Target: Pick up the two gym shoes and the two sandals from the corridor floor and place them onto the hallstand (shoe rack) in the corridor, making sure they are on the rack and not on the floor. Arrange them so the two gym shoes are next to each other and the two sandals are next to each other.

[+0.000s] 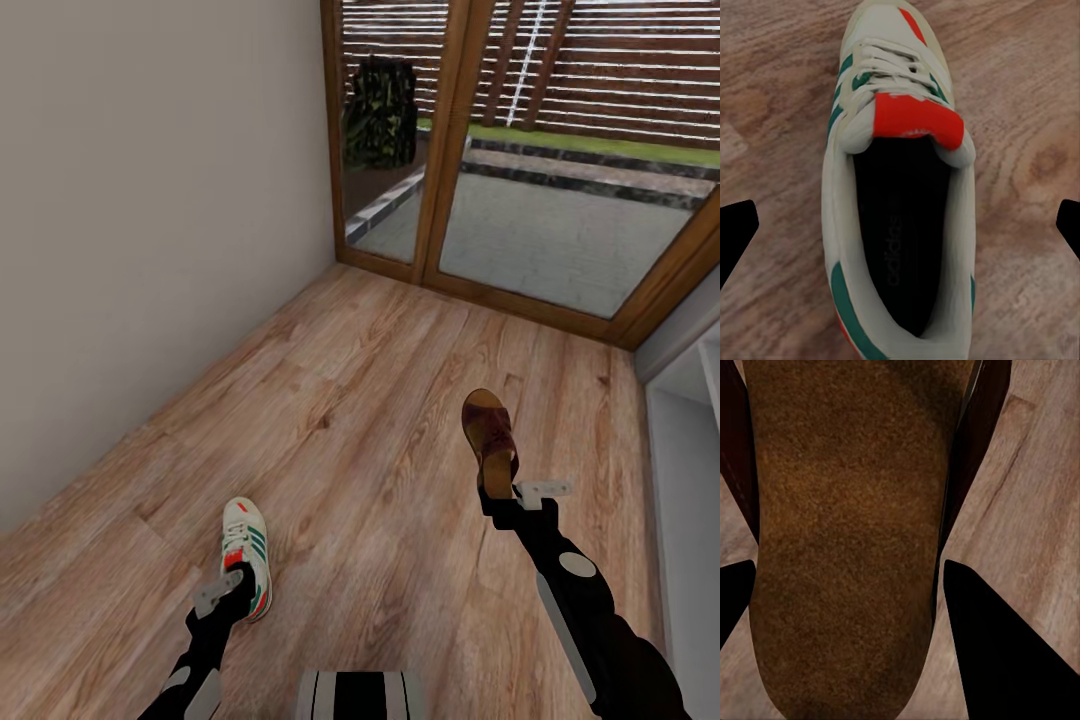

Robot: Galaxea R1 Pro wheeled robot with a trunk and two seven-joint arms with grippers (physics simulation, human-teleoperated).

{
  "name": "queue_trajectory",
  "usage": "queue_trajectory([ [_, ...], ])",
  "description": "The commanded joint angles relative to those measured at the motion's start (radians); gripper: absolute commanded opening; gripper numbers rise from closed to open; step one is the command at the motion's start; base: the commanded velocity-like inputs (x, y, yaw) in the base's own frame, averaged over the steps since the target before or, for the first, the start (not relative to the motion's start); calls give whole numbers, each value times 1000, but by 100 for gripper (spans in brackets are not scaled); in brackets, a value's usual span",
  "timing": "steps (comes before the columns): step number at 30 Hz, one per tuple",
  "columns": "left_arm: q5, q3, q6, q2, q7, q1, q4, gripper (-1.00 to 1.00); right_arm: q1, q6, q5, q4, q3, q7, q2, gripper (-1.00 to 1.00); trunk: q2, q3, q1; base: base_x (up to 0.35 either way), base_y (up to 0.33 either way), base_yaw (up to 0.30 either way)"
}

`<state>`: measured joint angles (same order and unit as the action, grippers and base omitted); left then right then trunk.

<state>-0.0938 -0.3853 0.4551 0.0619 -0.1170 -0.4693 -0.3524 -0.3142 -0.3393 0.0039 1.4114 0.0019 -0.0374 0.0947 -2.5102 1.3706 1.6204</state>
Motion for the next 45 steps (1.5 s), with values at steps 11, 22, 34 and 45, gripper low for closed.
queue_trajectory([
  [11,-7,-3,4,2,-10,0,3,100,0,-6,-2,1,1,-5,0,-100,0,1,0,73,0,0],
  [22,-5,-3,5,2,-13,2,2,100,0,-6,-2,2,1,-6,0,-100,0,1,0,22,0,0],
  [34,-5,-1,5,1,-13,3,1,100,0,-6,-2,2,1,-6,0,-100,-1,15,1,0,0,0],
  [45,-5,-3,5,2,-13,3,1,100,0,-6,-2,3,1,-6,0,-100,-4,74,6,0,0,0],
])
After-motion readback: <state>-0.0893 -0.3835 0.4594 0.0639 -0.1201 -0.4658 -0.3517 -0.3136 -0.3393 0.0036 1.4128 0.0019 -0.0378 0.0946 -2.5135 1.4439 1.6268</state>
